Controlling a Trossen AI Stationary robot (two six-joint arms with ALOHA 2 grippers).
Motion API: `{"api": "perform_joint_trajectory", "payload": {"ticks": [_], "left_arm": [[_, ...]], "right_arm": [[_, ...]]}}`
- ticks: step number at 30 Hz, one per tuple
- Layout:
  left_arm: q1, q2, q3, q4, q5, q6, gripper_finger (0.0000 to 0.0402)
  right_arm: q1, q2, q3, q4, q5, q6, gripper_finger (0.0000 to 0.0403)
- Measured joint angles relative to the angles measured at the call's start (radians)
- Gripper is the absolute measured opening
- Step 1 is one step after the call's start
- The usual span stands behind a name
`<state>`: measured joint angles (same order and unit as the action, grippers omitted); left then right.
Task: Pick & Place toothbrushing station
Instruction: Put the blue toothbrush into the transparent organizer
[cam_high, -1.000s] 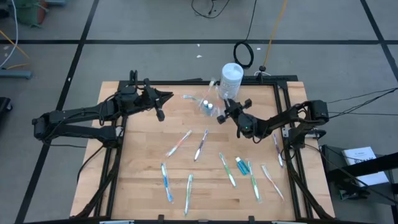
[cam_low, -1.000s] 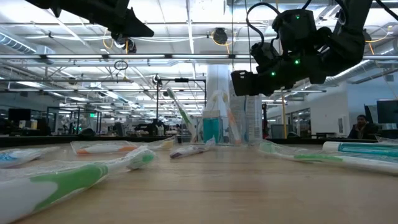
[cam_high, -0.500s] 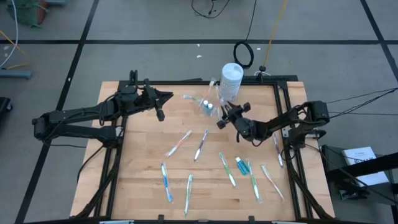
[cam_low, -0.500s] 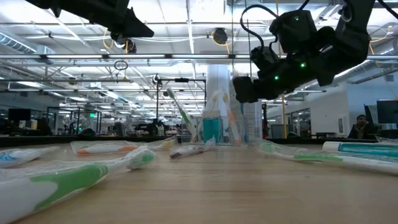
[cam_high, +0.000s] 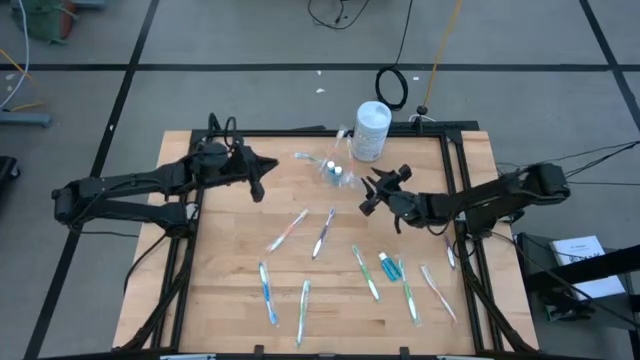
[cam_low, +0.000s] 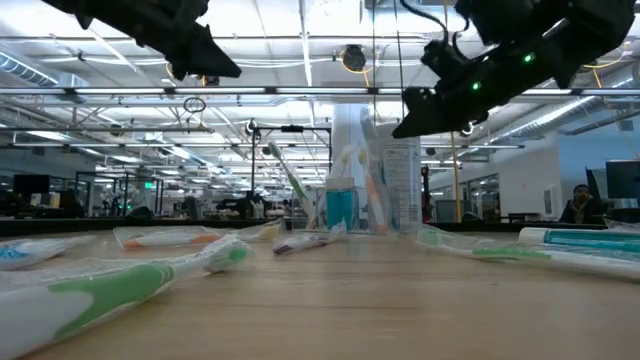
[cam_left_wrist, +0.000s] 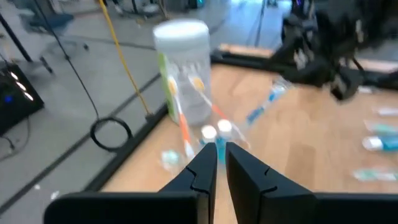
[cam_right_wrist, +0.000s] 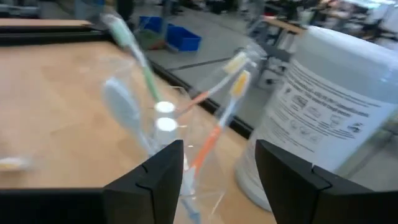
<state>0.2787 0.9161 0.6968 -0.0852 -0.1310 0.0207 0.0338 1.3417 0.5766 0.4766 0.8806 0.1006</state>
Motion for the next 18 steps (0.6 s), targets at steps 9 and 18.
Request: {"api": "perform_joint_trajectory", "payload": {"ticks": [9,18], "left_arm": [[-0.116,0.000,0.000,-0.078,0.029,-0.030,0.0043],[-0.244,0.039,0.000,-0.068,0.085,-0.133,0.0097]], "right_arm": [[-0.002,-0.144,0.000,-0.140,-0.100,-0.034,0.0194],[-0.002,-0.170,0.000,-0.140,-0.100,-0.110,0.0194]]}}
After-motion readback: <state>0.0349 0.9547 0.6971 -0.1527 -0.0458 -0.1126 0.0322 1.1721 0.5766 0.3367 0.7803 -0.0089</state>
